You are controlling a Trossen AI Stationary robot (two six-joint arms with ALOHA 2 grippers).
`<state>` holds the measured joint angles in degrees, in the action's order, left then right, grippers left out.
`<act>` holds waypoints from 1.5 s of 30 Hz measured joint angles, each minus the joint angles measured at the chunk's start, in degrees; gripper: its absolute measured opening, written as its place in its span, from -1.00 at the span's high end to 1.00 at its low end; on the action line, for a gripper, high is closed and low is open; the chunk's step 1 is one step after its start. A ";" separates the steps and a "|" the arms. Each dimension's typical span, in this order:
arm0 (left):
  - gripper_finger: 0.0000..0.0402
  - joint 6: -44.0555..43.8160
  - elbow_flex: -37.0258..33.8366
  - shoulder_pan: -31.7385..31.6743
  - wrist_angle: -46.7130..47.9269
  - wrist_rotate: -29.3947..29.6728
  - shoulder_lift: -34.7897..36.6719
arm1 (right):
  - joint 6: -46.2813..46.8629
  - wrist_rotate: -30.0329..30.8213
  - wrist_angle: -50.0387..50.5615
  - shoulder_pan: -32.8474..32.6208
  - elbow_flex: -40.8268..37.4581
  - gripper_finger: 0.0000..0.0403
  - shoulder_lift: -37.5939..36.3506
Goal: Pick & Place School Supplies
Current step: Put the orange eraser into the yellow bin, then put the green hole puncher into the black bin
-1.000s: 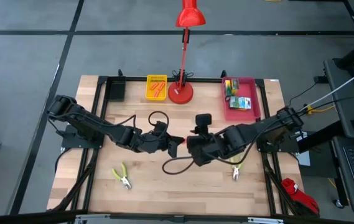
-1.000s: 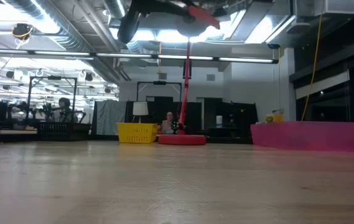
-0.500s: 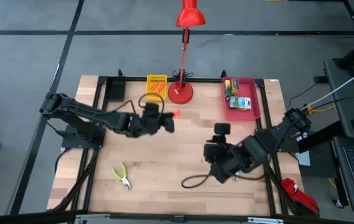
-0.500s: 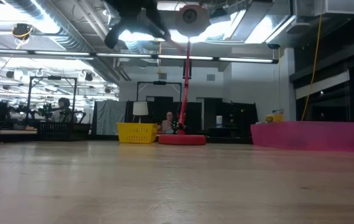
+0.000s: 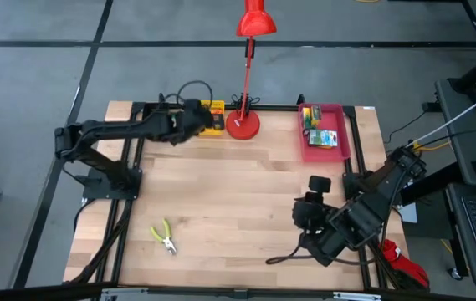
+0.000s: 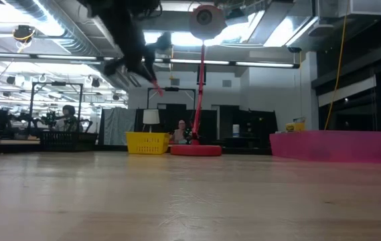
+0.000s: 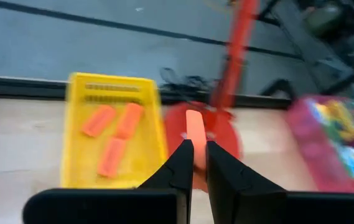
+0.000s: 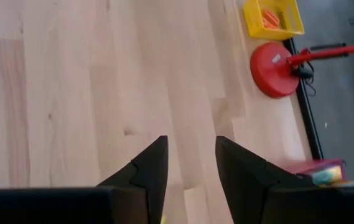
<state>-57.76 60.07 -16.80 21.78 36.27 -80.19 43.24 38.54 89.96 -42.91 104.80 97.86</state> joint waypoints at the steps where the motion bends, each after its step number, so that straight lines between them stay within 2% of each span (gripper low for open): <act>1: 0.90 0.53 -0.02 -1.85 0.19 -0.73 -0.28 | 0.96 -0.02 0.11 -0.19 -0.82 0.33 -0.61; 8: 0.90 8.14 0.01 -11.54 -1.78 -8.66 -4.48 | 8.57 -0.41 0.09 -1.01 -5.32 0.39 -5.39; 11: 0.90 9.44 -0.34 -13.44 -2.24 -11.62 -7.52 | 10.40 -0.38 0.06 -0.94 -5.73 0.41 -6.88; 18: 0.88 10.56 -0.52 -15.28 -5.36 -13.47 -15.76 | 13.61 -0.29 0.06 -0.97 -5.75 0.46 -8.33; 25: 0.57 10.18 -0.52 -15.61 -6.58 -11.96 -18.72 | 16.16 -1.46 0.05 -0.97 -5.75 0.47 -8.31; 30: 0.31 12.58 -0.52 -16.06 -5.76 -11.43 -17.42 | 16.62 -1.42 0.02 -0.92 -5.84 0.47 -8.32; 32: 0.20 14.96 -0.52 -15.93 -4.54 -13.18 -15.80 | 17.91 -1.67 0.02 -0.62 -7.00 0.47 -8.36; 35: 0.09 20.14 -0.54 -13.87 -4.49 -17.00 -12.24 | 21.90 -4.84 -0.02 -0.55 -12.45 0.47 -9.97; 39: 0.04 25.25 -0.52 -7.23 -3.93 -21.05 -6.85 | 29.54 -11.20 -1.93 -1.16 -24.07 0.47 -12.86; 43: 0.04 26.96 -0.52 1.32 -3.96 -26.46 -2.22 | 33.48 -18.27 -16.22 -1.47 -34.91 0.47 -17.87; 45: 0.04 26.03 -0.52 6.30 -3.91 -26.89 -0.50 | 36.20 -22.37 -21.84 -0.85 -39.94 0.47 -19.43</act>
<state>-31.73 59.55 -10.50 17.87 9.38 -80.69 79.44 16.16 68.12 -43.76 64.85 78.43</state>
